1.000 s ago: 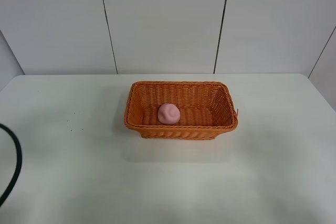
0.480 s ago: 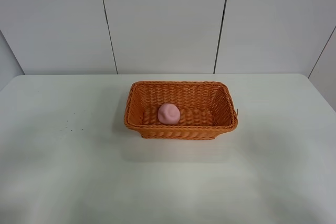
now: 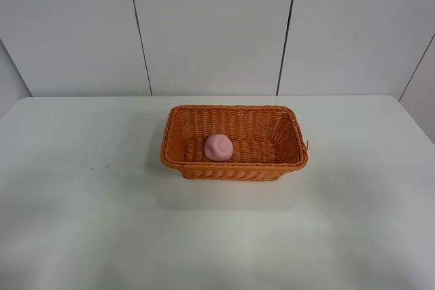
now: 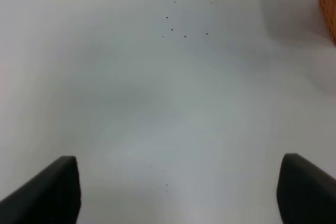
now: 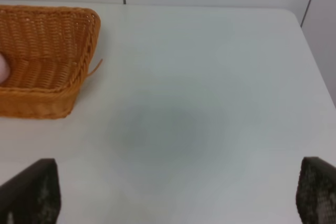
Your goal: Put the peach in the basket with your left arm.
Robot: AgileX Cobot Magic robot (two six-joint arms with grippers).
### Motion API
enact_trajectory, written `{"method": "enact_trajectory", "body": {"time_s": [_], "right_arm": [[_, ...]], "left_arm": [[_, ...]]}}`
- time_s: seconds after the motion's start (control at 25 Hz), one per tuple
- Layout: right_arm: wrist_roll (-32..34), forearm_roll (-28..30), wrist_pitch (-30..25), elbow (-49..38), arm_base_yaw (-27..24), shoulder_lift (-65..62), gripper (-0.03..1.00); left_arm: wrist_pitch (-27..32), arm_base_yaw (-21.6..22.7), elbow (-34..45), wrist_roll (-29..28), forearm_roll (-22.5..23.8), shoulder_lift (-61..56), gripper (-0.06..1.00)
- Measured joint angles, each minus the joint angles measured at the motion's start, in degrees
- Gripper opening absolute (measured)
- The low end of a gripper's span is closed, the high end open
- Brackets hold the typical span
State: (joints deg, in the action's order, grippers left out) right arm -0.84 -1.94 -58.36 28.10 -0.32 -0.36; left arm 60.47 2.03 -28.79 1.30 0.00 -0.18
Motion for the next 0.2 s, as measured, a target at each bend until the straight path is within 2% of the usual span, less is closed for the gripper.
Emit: {"method": "enact_trajectory", "body": {"time_s": [0.2], "right_arm": [[0.0, 0.0, 0.0, 0.0, 0.0, 0.0, 0.69]], "left_arm": [[0.0, 0.0, 0.0, -0.1, 0.0, 0.0, 0.78]]}}
